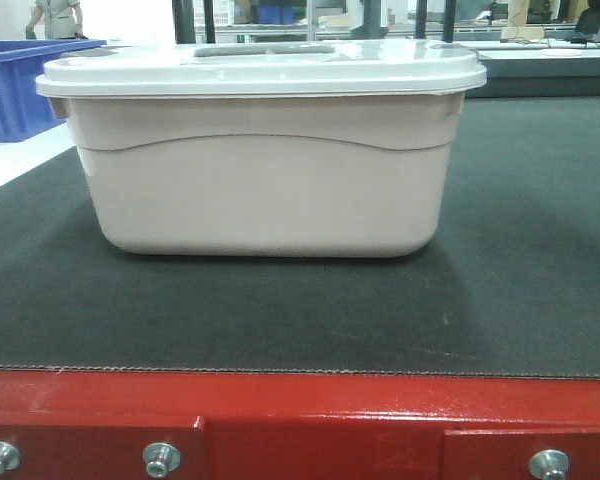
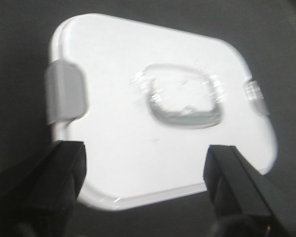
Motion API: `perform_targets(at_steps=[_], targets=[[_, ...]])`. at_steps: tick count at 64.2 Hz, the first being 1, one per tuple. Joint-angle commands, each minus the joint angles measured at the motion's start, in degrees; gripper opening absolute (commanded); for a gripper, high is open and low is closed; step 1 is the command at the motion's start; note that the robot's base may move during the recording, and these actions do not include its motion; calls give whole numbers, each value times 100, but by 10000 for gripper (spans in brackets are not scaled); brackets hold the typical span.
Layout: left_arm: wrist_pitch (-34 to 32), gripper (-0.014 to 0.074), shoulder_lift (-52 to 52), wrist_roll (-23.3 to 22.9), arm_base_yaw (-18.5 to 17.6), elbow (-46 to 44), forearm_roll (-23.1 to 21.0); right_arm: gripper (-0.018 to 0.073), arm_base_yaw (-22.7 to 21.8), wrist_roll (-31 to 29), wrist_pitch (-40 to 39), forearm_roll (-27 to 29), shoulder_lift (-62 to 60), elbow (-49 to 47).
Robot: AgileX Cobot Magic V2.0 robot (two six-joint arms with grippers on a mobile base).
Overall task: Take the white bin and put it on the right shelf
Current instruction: 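Move both grippers toward the ends of the pink white-lidded bin, then close both grippers on the lid rims at opposite ends of the bin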
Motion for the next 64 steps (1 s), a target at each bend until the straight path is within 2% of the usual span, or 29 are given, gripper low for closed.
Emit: perform_targets(at_steps=[1, 5, 7, 14, 22, 29, 43, 48, 58, 64], targets=[[455, 403, 186, 758, 466, -335, -1745, 596, -250, -577, 213, 1064, 120, -347], [838, 403, 443, 1193, 835, -340, -2533, 596, -508, -897, 516, 1533, 281, -403], [999, 403, 574, 1324, 994, -340, -2760, 596, -651, -1046, 677, 1709, 351, -418], [1441, 402, 1026, 1539, 1344, -340, -2935, 596, -1149, -1509, 1333, 2085, 613, -418], [1772, 402, 1552, 1725, 1389, -340, -3083, 596, -1480, -1970, 2233, 2514, 1079, -418], [1850, 402, 1984, 1938, 1389, -340, -3393, 596, -1491, -2229, 2404, 2703, 1510, -418], [1850, 402, 2700, 1979, 1389, -340, -3473, 596, -1462, -2522, 2361, 2774, 2242, -418], [1827, 402, 2852, 2138, 1389, -340, -3572, 596, -1439, -2697, 2284, 2912, 2396, -418], [1867, 402, 3077, 2403, 1389, -340, -4282, 596, -1133, -2994, 2061, 3216, 2667, -418], [1874, 402, 3167, 2413, 1335, -340, -4572, 596, -879, -3189, 2026, 3482, 2855, -418]])
